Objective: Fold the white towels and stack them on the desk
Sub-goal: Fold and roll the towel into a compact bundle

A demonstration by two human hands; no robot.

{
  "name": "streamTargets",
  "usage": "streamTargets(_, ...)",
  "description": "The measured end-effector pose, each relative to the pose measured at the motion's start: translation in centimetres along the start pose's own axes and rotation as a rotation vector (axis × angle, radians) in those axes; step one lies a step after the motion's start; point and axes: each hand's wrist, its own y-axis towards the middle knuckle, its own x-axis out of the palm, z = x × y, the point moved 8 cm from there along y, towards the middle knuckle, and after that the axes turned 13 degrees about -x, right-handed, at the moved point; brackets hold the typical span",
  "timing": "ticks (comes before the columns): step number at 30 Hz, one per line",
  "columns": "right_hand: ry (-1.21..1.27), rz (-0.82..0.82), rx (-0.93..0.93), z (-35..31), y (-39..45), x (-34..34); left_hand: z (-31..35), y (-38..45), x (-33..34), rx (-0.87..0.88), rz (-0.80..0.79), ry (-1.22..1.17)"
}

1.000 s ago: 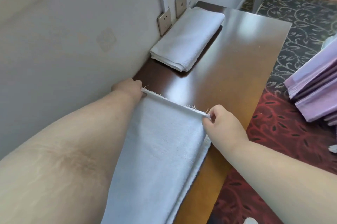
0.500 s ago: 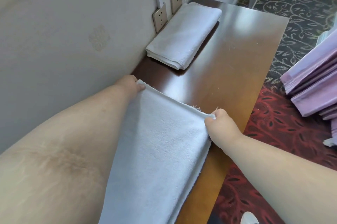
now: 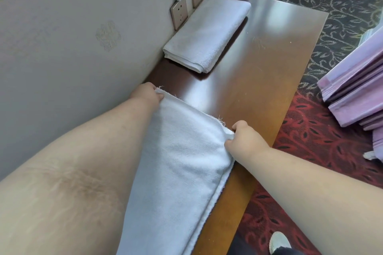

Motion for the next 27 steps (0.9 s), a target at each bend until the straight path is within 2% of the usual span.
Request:
streamTargets(3, 0.032, -0.066, 0.021, -0.1, 0.0, -0.8, -0.4, -1.0, -1.3, 0.031, -0.007, -0.014)
streamTargets(9, 0.177, -0.092, -0.029, -1.2, -2.9, -1.7, -1.6, -4.4, -5.3, 0.044, -0.018, -0.151)
streamTargets(17, 0.155, -0.240, -0.331, -6.1, -9.4, -1.2, -6.8, -11.2, -11.1, -0.021, 0.131, -0.280)
streamTargets(21, 0.128, -0.339, -0.434, -8.9, -13.2, 0.1, -11.4, -16.0, -12.4, -0.181, 0.143, -0.332)
streamTargets(24, 0.105, -0.376, -0.523, -10.8, -16.2, 1.1, -15.7, -19.7, -12.2, -0.357, 0.100, -0.611)
streamTargets(27, -0.034, -0.381, -0.712, -12.7, -19.7, 2.4, -20.0, -23.7, -12.8, -0.485, 0.148, -0.964)
